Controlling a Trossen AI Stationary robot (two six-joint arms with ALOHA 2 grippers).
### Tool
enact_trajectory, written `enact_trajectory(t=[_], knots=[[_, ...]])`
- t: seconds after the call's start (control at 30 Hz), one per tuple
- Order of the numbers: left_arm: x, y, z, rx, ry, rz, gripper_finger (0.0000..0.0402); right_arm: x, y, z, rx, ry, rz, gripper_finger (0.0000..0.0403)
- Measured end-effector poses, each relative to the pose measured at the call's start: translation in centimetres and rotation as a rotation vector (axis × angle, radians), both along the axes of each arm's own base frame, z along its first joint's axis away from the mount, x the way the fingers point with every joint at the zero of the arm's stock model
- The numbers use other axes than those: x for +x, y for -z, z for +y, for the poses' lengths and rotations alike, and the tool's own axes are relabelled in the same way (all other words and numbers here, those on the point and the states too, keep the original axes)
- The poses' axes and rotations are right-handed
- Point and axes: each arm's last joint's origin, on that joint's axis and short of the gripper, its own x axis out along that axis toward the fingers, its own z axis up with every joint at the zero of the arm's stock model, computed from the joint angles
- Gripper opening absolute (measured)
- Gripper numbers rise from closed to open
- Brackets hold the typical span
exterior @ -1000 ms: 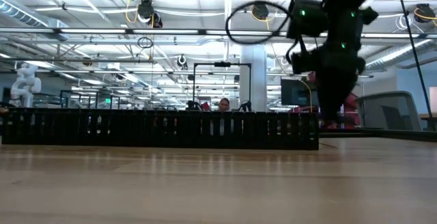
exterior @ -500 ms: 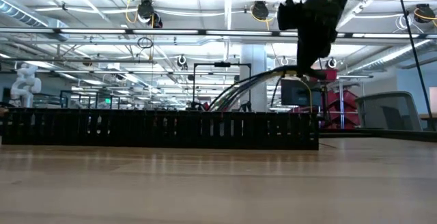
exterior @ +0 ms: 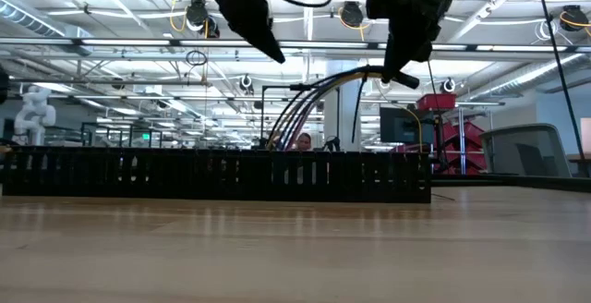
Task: Ziptie cables
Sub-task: Put the zip tied cable wires into the black cable duct
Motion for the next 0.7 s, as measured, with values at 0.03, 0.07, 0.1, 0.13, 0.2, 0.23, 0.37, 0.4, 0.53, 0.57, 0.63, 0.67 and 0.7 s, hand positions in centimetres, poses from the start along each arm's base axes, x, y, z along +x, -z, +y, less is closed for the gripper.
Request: enact_trajectory(t=[0.03, 0.07, 0.1, 0.13, 0.2, 0.23, 0.37, 0.4, 0.53, 0.57, 0.63, 0.67, 0.7], knots=[[0.2, 0.2, 0.0, -0.034, 0.027, 0.002, 0.0162, 0.0, -0.1, -0.1, -0.003, 0.002, -0.006, 0.0016], [0.4, 0.4, -0.1, -0.071, 0.053, 0.006, 0.0162, 0.0, -0.2, -0.3, -0.007, 0.002, -0.009, 0.0016], [0.5, 0.7, -0.2, -0.100, 0.075, 0.023, 0.0162, 0.0, -0.3, -0.4, -0.011, 0.002, -0.011, 0.0016], [0.6, 1.0, -0.2, -0.117, 0.085, 0.040, 0.0162, 0.1, -0.4, -0.5, -0.014, 0.004, -0.017, 0.0016], [0.8, 1.3, -0.2, -0.128, 0.093, 0.041, 0.0162, 0.2, -0.4, -0.7, -0.021, 0.001, -0.030, 0.0016], [0.9, 1.3, -0.2, -0.130, 0.097, 0.034, 0.0162, 0.2, -0.5, -0.8, -0.027, -0.001, -0.040, 0.0016], [1.6, 2.0, 0.0, -0.141, 0.103, 0.039, 0.0162, 0.7, -0.8, -0.9, -0.038, -0.006, -0.095, 0.0016], [1.9, 2.4, 0.0, -0.147, 0.105, 0.046, 0.0162, 0.8, -0.9, -0.9, -0.040, -0.006, -0.111, 0.0016], [2.8, 3.1, 0.3, -0.140, 0.106, 0.026, 0.0162, 1.0, -1.1, -1.0, -0.041, -0.007, -0.143, 0.0016], [3.0, 3.2, 0.4, -0.129, 0.101, 0.015, 0.0162, 1.0, -1.1, -1.0, -0.040, -0.008, -0.145, 0.0016], [3.3, 3.2, 0.5, -0.109, 0.090, 0.000, 0.0162, 1.0, -1.1, -1.0, -0.040, -0.007, -0.143, 0.0016], [3.3, 3.1, 0.6, -0.095, 0.086, -0.008, 0.0162, 1.0, -1.1, -1.0, -0.039, -0.007, -0.144, 0.0016], [3.4, 3.1, 0.7, -0.076, 0.081, -0.017, 0.0162, 1.0, -1.1, -1.0, -0.040, -0.008, -0.145, 0.0016]])
